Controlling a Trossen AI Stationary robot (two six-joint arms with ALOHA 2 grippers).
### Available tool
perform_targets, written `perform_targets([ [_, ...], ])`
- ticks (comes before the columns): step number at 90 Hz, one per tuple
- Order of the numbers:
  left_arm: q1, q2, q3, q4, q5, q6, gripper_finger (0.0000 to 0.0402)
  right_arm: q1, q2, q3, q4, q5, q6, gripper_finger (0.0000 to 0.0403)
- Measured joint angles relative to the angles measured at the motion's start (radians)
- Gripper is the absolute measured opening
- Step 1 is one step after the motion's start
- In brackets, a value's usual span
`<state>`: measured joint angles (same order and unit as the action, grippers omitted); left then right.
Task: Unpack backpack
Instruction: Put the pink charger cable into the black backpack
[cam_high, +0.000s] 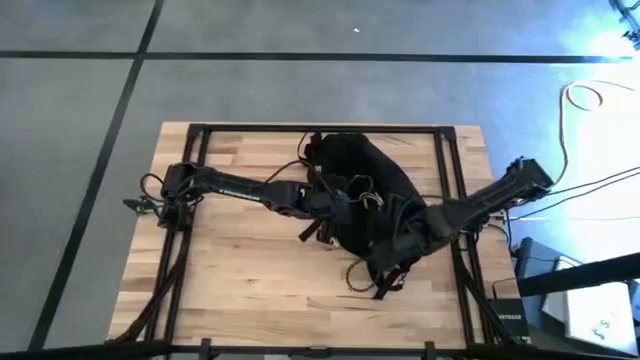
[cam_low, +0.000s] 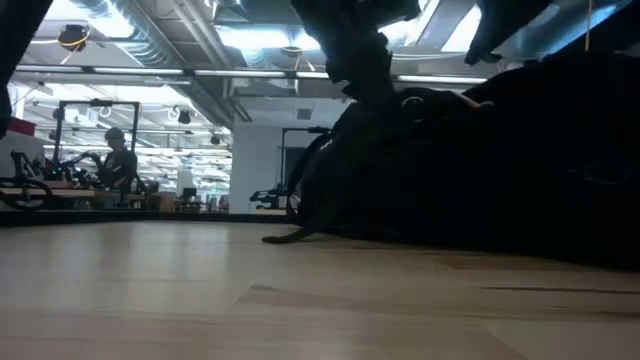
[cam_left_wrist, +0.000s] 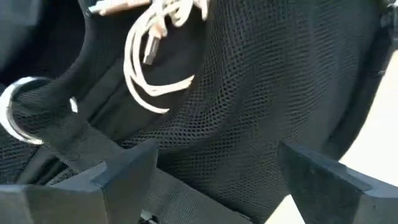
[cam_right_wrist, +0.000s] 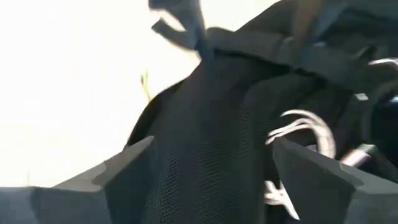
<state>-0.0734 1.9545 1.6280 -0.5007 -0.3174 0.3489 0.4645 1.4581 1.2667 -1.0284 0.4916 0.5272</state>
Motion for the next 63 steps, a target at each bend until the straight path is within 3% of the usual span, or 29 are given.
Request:
perform_targets([
  [13, 0.004, -0.018, 0.000, -0.011, 0.003, -0.006, 0.0315, -0.001, 0.059, -0.002, -0.042, 0.006, 0.014, 0.0294],
  [34, 0.004, -0.030, -0.001, -0.072, 0.007, -0.023, 0.0315, -0.007, 0.084, -0.003, -0.200, 0.092, 0.098, 0.0248],
  [50, 0.015, -0.030, -0.001, -0.100, 0.067, -0.031, 0.0315, -0.007, 0.084, -0.038, -0.114, -0.050, 0.068, 0.0224],
  [63, 0.029, -0.030, -0.001, -0.136, 0.072, -0.004, 0.0315, -0.007, 0.084, -0.090, -0.062, -0.055, 0.055, 0.0218],
])
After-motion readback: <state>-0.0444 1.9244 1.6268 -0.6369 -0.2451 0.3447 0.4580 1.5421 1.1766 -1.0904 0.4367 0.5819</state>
